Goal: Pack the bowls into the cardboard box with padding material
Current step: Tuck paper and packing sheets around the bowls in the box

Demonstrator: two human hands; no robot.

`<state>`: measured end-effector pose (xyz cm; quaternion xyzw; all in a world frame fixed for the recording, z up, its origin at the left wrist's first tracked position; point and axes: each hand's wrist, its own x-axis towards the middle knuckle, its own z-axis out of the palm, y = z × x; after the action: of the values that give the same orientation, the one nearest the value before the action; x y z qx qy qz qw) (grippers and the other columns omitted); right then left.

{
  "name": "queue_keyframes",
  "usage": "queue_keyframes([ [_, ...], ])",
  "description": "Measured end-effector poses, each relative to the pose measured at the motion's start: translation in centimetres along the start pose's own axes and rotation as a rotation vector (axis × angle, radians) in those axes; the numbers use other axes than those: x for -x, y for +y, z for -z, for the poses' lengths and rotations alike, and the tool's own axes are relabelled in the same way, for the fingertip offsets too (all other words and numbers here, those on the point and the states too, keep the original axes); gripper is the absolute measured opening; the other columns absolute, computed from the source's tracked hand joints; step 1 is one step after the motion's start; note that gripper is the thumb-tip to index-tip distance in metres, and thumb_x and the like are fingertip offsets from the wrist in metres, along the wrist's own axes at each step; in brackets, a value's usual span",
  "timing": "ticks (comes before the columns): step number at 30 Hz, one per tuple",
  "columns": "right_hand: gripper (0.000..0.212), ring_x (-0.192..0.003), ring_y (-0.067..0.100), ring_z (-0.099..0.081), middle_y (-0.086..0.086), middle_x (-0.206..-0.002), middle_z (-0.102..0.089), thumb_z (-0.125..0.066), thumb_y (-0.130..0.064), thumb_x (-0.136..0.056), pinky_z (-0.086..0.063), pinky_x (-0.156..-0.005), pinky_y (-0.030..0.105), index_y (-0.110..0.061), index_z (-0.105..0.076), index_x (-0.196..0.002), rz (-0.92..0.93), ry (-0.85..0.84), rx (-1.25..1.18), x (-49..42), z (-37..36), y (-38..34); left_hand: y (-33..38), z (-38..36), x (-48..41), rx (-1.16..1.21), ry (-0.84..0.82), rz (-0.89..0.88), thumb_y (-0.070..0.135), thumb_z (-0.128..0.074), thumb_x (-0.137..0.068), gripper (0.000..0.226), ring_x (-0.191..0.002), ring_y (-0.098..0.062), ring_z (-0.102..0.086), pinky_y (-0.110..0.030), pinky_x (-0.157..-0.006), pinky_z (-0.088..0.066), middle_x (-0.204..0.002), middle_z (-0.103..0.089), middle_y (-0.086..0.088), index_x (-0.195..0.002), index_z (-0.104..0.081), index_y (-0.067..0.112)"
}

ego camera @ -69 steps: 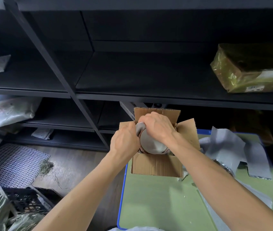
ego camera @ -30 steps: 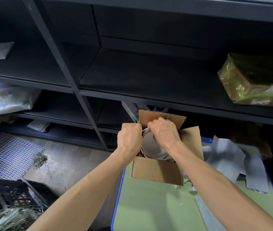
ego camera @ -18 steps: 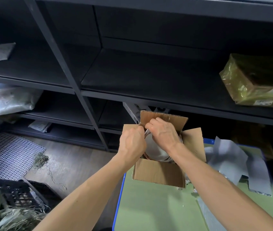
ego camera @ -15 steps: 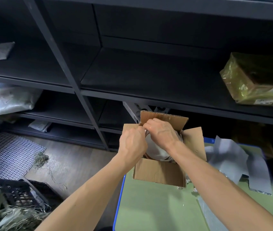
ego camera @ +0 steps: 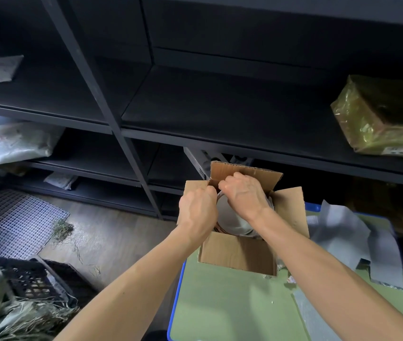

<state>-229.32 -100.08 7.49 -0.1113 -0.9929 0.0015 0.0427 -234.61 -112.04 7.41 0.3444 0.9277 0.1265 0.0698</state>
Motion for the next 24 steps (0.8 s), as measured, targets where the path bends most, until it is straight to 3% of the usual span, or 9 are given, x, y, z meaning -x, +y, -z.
queue_keyframes([
  [3, 0.027, -0.059, 0.026, -0.065, 0.006, -0.065, -0.068, -0.088, 0.003, -0.058, -0.051, -0.05, 0.03, -0.014, -0.069, -0.069, -0.025, -0.035, 0.022, 0.2, 0.1, 0.0, 0.2, -0.2, -0.3, -0.034, -0.032, -0.021, 0.014, -0.055, -0.099, 0.011, -0.058, -0.013, -0.044, -0.021, -0.044, -0.025, -0.074, -0.049, 0.001, -0.101, -0.066, 0.015],
  [6, 0.02, -0.069, 0.027, -0.068, 0.006, -0.075, -0.071, -0.082, -0.001, -0.07, -0.052, -0.057, 0.031, -0.015, -0.071, -0.078, -0.041, -0.054, 0.047, 0.1, 0.3, 0.1, 0.3, 0.0, -0.8, -0.075, -0.036, -0.044, 0.011, -0.055, -0.096, 0.013, -0.061, -0.016, -0.051, -0.028, -0.05, -0.044, -0.07, -0.049, 0.002, -0.097, -0.067, 0.014],
  [9, 0.023, -0.065, 0.026, -0.067, 0.006, -0.071, -0.071, -0.086, -0.002, -0.063, -0.052, -0.054, 0.03, -0.015, -0.071, -0.075, -0.095, -0.011, 0.036, 0.4, 0.1, 0.3, 0.3, 0.2, -1.5, -0.093, -0.019, -0.028, 0.012, -0.056, -0.095, 0.012, -0.064, -0.018, -0.055, -0.032, -0.059, -0.056, -0.068, -0.051, 0.002, -0.088, -0.065, 0.016],
  [14, 0.029, -0.064, 0.027, -0.066, 0.007, -0.07, -0.069, -0.09, -0.003, -0.058, -0.054, -0.055, 0.031, -0.014, -0.069, -0.075, -0.122, -0.014, 0.062, 0.8, -0.3, 0.3, 0.7, 0.2, -1.8, -0.106, -0.04, -0.006, 0.014, -0.06, -0.097, 0.01, -0.061, -0.016, -0.055, -0.026, -0.055, -0.046, -0.072, -0.056, 0.001, -0.095, -0.07, 0.016],
  [19, 0.034, -0.059, 0.027, -0.062, 0.008, -0.063, -0.064, -0.09, 0.002, -0.05, -0.049, -0.049, 0.03, -0.011, -0.064, -0.068, -0.12, 0.0, 0.04, 1.3, 0.2, 0.6, 0.6, 0.2, -1.8, -0.102, -0.046, 0.012, 0.016, -0.06, -0.097, 0.011, -0.061, -0.016, -0.058, -0.026, -0.053, -0.049, -0.073, -0.061, 0.001, -0.093, -0.07, 0.015],
  [22, 0.028, -0.063, 0.026, -0.061, 0.007, -0.067, -0.063, -0.084, 0.004, -0.059, -0.048, -0.049, 0.03, -0.011, -0.064, -0.072, -0.133, 0.059, 0.003, 1.7, 0.7, 0.7, 0.4, 0.2, -1.5, -0.083, -0.034, 0.029, 0.02, -0.057, -0.098, 0.017, -0.057, -0.013, -0.055, -0.024, -0.046, -0.037, -0.071, -0.061, 0.002, -0.085, -0.066, 0.018],
  [24, 0.02, -0.074, 0.023, -0.061, 0.006, -0.079, -0.067, -0.074, 0.003, -0.074, -0.046, -0.056, 0.028, -0.011, -0.067, -0.087, -0.163, 0.069, 0.001, 2.2, 1.1, 1.1, 0.0, -0.1, -1.4, -0.054, -0.022, 0.023, 0.024, -0.053, -0.1, 0.021, -0.057, -0.012, -0.054, -0.022, -0.045, -0.032, -0.073, -0.061, 0.004, -0.081, -0.063, 0.019],
])
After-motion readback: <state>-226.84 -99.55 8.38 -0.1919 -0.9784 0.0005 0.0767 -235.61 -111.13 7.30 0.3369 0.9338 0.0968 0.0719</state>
